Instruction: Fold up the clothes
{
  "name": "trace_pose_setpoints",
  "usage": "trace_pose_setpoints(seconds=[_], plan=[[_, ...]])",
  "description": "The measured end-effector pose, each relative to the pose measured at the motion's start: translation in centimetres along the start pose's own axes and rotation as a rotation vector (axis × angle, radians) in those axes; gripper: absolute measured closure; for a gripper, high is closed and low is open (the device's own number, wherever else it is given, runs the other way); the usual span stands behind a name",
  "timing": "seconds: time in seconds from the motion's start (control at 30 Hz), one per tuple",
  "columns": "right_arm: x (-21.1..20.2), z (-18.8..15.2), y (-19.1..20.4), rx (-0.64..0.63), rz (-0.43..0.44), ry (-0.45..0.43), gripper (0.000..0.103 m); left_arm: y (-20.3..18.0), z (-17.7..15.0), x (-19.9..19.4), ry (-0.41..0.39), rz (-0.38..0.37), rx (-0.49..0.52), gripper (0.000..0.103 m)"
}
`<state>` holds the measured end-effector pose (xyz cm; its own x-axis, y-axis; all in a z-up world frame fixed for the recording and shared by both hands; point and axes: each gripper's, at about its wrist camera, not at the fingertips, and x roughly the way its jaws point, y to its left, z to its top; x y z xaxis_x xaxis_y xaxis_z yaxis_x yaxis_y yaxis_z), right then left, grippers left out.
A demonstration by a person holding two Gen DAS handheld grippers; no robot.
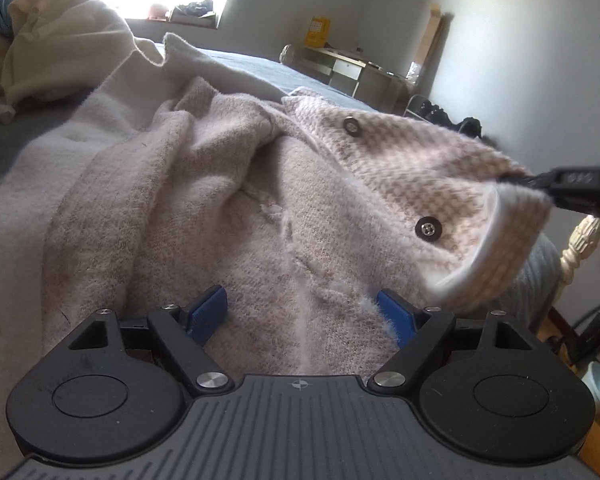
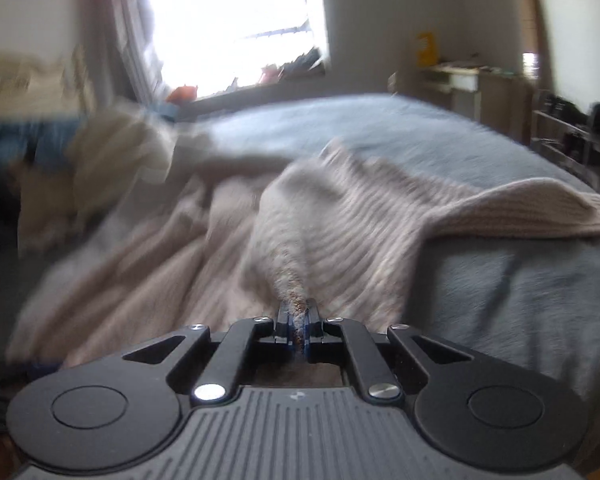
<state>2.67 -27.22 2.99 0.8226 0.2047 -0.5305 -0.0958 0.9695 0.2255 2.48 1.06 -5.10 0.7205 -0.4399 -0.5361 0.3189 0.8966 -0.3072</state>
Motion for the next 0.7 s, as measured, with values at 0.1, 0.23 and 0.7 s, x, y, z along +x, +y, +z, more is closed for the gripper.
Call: trace_pose_setpoints(seconds=[0.1,0.23,0.7], plan=[[-1.1,-0.2,-3.4,0.142,-0.04,-0.025,0.098,0.3,-0.1,-0.1,-0.003,-0.011,-0.008,0.02],[0.2,-3.1,-6.5,0.255,-0.123,0.071,0.095,0.4,-0.1,0.0,0.002,-0.014,0.005,0.02],[-4.9,0.6,5.7,-0.303,0.017,-0.199,0.067,0.8,-0.3,0.0,0.011,-0.032,0.013,0.019]])
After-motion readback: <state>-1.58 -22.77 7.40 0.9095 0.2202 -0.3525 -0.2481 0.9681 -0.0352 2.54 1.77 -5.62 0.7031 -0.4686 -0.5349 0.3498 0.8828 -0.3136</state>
